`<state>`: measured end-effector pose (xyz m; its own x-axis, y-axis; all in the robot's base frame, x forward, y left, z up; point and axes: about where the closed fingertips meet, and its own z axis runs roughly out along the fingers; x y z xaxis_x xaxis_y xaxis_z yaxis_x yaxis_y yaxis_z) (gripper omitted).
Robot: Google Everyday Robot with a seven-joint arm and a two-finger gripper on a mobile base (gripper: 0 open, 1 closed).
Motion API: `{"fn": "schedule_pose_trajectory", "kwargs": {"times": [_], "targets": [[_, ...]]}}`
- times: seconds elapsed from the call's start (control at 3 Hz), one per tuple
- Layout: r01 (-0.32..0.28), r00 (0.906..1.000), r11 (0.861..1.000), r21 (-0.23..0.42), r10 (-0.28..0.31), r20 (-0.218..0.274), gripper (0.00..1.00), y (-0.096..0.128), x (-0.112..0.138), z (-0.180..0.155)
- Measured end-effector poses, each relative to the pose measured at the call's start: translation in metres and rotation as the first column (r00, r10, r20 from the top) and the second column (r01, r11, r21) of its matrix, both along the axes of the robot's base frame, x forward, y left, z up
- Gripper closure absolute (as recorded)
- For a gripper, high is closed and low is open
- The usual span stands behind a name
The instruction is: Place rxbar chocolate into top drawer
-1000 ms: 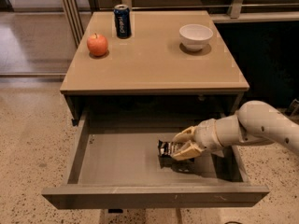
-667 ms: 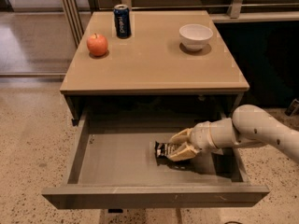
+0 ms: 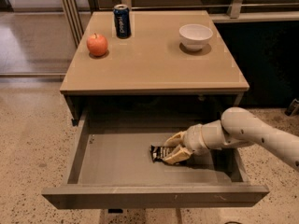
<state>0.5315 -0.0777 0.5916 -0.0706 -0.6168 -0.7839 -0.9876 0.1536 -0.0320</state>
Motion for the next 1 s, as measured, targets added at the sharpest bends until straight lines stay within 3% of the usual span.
{"fn": "schedule_pose_trajectory", "kwargs": {"times": [1.0], "targets": [[0.0,1.0,1.0,0.0,0.0,0.0,0.2,0.0001,0.0,0.0]]}}
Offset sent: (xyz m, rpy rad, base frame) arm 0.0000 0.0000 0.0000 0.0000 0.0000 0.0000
